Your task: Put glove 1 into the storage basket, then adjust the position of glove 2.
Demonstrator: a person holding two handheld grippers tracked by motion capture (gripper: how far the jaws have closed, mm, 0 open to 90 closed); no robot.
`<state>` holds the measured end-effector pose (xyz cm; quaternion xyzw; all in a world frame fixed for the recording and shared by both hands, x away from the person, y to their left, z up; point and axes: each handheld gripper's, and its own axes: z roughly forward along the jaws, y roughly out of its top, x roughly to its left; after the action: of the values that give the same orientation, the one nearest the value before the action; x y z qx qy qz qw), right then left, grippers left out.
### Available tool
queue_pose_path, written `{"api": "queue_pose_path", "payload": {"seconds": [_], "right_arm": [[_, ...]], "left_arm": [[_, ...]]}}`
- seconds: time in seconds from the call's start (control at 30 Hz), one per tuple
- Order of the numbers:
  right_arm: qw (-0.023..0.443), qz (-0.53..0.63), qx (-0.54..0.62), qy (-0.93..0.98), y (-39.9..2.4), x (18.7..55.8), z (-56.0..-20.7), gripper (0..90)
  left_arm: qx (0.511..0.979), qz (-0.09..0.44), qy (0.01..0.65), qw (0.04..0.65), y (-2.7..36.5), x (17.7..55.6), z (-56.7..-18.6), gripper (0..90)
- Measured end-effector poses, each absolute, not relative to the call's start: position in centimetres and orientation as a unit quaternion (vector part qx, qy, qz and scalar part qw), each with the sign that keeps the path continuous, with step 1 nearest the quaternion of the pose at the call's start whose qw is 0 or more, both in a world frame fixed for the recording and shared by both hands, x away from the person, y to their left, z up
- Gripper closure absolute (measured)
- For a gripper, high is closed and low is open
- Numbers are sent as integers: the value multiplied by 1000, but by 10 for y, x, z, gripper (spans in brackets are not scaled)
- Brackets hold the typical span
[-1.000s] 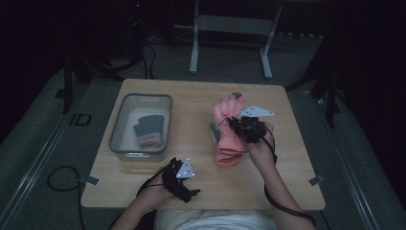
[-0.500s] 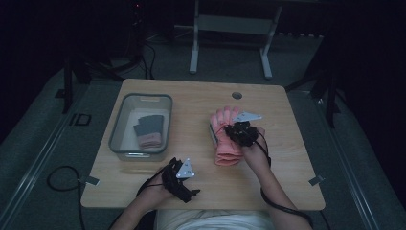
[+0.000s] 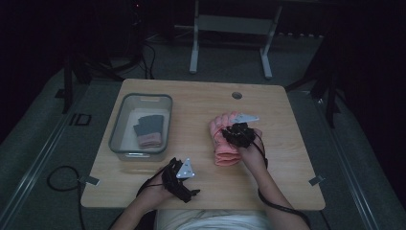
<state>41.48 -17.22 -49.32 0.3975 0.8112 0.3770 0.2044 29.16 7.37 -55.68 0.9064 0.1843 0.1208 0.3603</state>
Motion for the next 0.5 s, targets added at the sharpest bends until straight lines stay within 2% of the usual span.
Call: {"api": "queue_pose_path", "payload": {"seconds": [0.17, 0.5], "right_arm": [[208, 395, 391, 805, -179, 410, -477, 594], [219, 420, 375, 797, -190, 402, -455, 555]], "left_arm": [[906, 120, 187, 359, 74, 293, -557, 19], [907, 120, 186, 359, 73, 293, -557, 19]]}}
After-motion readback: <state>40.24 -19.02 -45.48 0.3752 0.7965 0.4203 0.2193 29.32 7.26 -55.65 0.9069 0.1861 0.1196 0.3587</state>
